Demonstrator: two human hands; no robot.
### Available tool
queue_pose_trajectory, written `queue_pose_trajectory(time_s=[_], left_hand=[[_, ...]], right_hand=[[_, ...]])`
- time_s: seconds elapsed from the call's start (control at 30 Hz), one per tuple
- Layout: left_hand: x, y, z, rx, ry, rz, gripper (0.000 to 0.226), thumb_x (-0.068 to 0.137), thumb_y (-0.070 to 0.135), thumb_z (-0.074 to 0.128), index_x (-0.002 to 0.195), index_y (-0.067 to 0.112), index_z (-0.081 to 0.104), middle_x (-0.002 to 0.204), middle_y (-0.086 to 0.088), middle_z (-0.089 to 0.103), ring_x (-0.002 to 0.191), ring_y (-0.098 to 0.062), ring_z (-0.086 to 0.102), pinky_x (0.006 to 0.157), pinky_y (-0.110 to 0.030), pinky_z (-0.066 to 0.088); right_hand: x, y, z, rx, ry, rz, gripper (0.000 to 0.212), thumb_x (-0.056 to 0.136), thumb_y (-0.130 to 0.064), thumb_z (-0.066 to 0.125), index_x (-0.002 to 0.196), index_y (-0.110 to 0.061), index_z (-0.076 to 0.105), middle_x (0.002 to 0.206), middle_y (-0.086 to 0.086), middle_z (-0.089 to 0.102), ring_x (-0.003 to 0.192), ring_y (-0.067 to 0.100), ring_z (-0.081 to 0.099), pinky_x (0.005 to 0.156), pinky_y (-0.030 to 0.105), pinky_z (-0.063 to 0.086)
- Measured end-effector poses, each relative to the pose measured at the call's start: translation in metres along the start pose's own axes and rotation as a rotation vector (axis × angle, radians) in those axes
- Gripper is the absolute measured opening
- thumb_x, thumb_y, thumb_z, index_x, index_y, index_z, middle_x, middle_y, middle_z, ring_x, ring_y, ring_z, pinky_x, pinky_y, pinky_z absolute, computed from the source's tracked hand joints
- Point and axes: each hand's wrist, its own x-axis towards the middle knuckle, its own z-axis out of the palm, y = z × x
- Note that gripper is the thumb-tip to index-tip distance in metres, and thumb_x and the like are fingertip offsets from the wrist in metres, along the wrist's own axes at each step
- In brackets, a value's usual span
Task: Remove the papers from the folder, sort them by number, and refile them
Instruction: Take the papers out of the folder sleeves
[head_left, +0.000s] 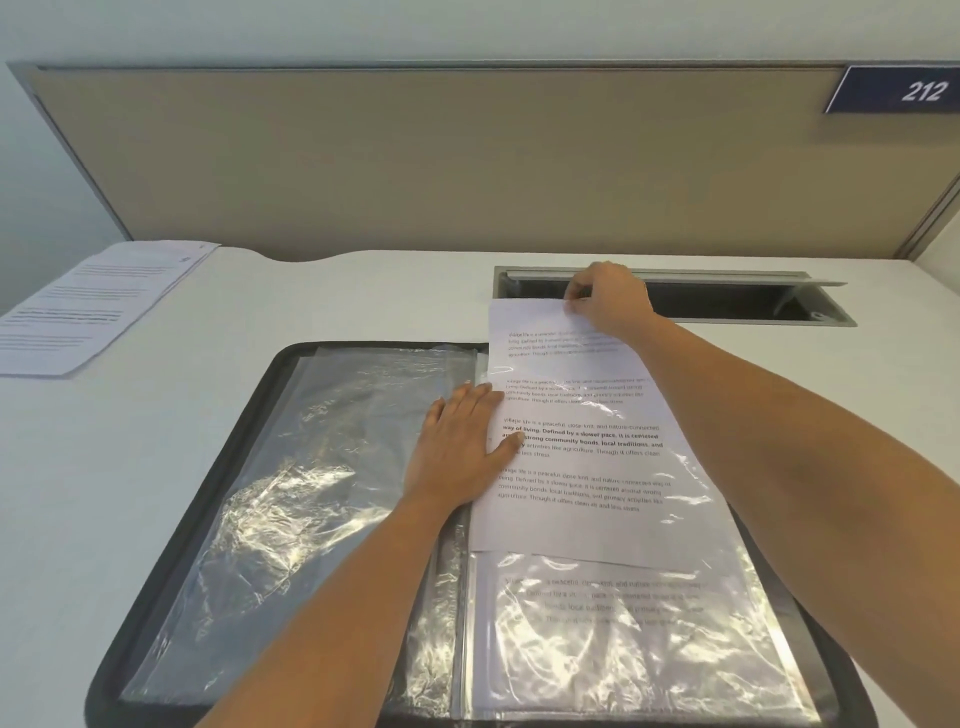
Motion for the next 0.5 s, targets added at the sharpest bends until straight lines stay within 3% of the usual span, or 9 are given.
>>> queue_pose_trajectory(time_s=[0.1,0.23,0.37,0.43,0.5], left_hand=[[0.0,0.0,0.0,0.011,-0.006,-0.004,0.066,0.091,0.06,0.029,0.146,0.023,0.027,0.155,0.005,0.022,0.145,-0.012,0.009,0.117,-0.035,0.002],[0.0,0.0,0.0,0.025,-0.006,-0.002,0.062,0.094,0.057,0.031,0.146,0.023,0.027,0.155,0.005,0.022,0.145,-0.012,0.01,0.117,-0.034,0.002],[0.0,0.001,0.0,0.017,0.001,-0.006,0.058,0.096,0.052,0.037,0.145,0.023,0.028,0.154,0.006,0.023,0.145,-0.011,0.01,0.116,-0.033,0.003],[-0.001,0.002,-0.001,0.007,0.003,-0.006,0.057,0.096,0.051,0.038,0.145,0.023,0.028,0.154,0.006,0.023,0.145,-0.011,0.01,0.117,-0.034,0.003],[-0.001,0.002,0.0,0.007,-0.001,-0.007,0.057,0.096,0.051,0.037,0.145,0.024,0.028,0.155,0.006,0.023,0.145,-0.011,0.009,0.117,-0.034,0.003]], right_hand=[[-0.006,0.015,-0.001,0.115,0.064,-0.037,0.018,0.086,-0.006,0.062,0.102,-0.007,0.07,0.112,0.009,0.064,0.105,0.026,0.057,0.084,0.025,0.039],[-0.025,0.047,-0.002,0.157,0.228,0.128,0.036,0.084,-0.008,0.067,0.119,-0.007,0.061,0.127,0.011,0.054,0.117,0.027,0.05,0.091,0.029,0.04],[-0.038,0.065,-0.002,0.363,0.009,0.525,0.047,0.083,-0.031,0.07,0.119,-0.004,0.056,0.121,0.013,0.058,0.105,0.028,0.056,0.087,0.032,0.044],[-0.04,0.065,-0.003,0.385,-0.071,0.575,0.045,0.084,-0.033,0.069,0.117,-0.005,0.057,0.118,0.013,0.06,0.097,0.027,0.059,0.085,0.033,0.047],[-0.038,0.064,-0.005,0.457,-0.081,0.578,0.046,0.085,-0.026,0.068,0.125,-0.005,0.055,0.123,0.013,0.059,0.102,0.03,0.061,0.089,0.037,0.049]])
